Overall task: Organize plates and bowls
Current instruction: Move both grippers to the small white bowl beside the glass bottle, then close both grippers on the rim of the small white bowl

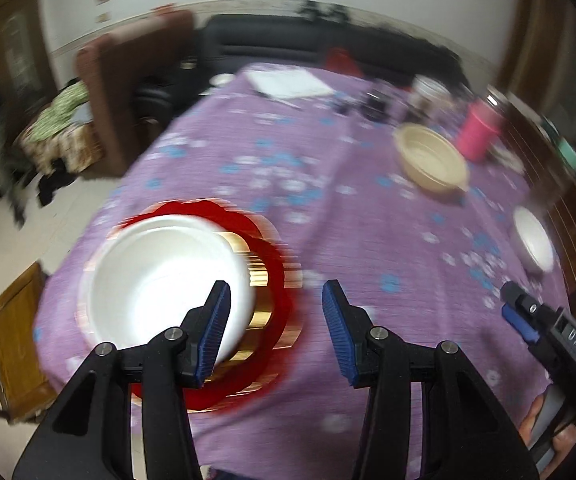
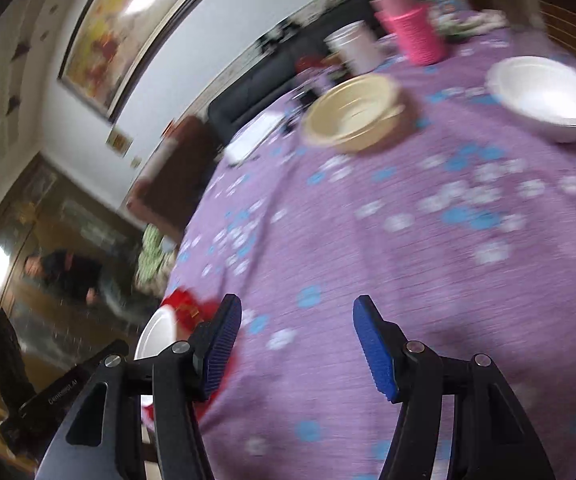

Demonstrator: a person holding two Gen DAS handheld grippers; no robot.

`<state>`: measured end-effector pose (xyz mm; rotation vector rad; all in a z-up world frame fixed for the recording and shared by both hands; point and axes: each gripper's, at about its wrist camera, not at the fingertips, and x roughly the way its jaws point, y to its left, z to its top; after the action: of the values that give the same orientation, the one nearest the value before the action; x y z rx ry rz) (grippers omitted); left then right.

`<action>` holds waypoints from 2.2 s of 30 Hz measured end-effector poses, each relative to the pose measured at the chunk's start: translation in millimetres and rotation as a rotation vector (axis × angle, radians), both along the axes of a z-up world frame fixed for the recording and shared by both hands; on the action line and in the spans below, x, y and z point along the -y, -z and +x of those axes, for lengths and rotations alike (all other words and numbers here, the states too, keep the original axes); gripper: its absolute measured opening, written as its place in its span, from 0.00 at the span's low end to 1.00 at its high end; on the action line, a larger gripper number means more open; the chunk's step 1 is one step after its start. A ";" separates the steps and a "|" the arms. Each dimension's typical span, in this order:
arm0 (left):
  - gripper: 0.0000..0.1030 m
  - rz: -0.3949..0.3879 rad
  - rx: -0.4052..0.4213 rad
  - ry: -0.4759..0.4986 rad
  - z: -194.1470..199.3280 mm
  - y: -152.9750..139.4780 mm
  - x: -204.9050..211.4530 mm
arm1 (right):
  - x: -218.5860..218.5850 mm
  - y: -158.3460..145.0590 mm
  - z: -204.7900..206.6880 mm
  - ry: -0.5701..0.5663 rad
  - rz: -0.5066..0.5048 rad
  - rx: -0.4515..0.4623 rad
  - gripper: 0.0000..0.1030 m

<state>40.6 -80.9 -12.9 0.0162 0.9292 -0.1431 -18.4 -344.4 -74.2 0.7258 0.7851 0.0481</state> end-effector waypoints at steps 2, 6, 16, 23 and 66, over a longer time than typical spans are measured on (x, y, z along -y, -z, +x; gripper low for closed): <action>0.45 0.012 -0.014 0.054 1.9 3.6 30.7 | 35.0 1.6 -13.1 0.070 0.006 -0.002 0.59; 0.45 0.051 -0.057 0.181 4.3 14.6 97.9 | 97.5 4.0 -39.9 0.196 -0.021 -0.005 0.60; 0.44 0.107 -0.105 0.368 24.6 21.5 224.8 | 209.7 0.8 -61.6 0.373 -0.027 0.008 0.60; 0.44 0.091 -0.044 0.334 56.9 12.2 266.5 | 266.0 -6.3 -29.1 0.402 -0.030 0.046 0.60; 0.44 -0.161 -0.323 0.350 108.2 59.1 350.8 | 313.1 66.3 17.0 0.359 0.231 0.044 0.60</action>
<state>148.7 -431.7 -71.9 0.0067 1.2293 -0.5573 -1.5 -657.5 -140.5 1.0726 0.6034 -0.1714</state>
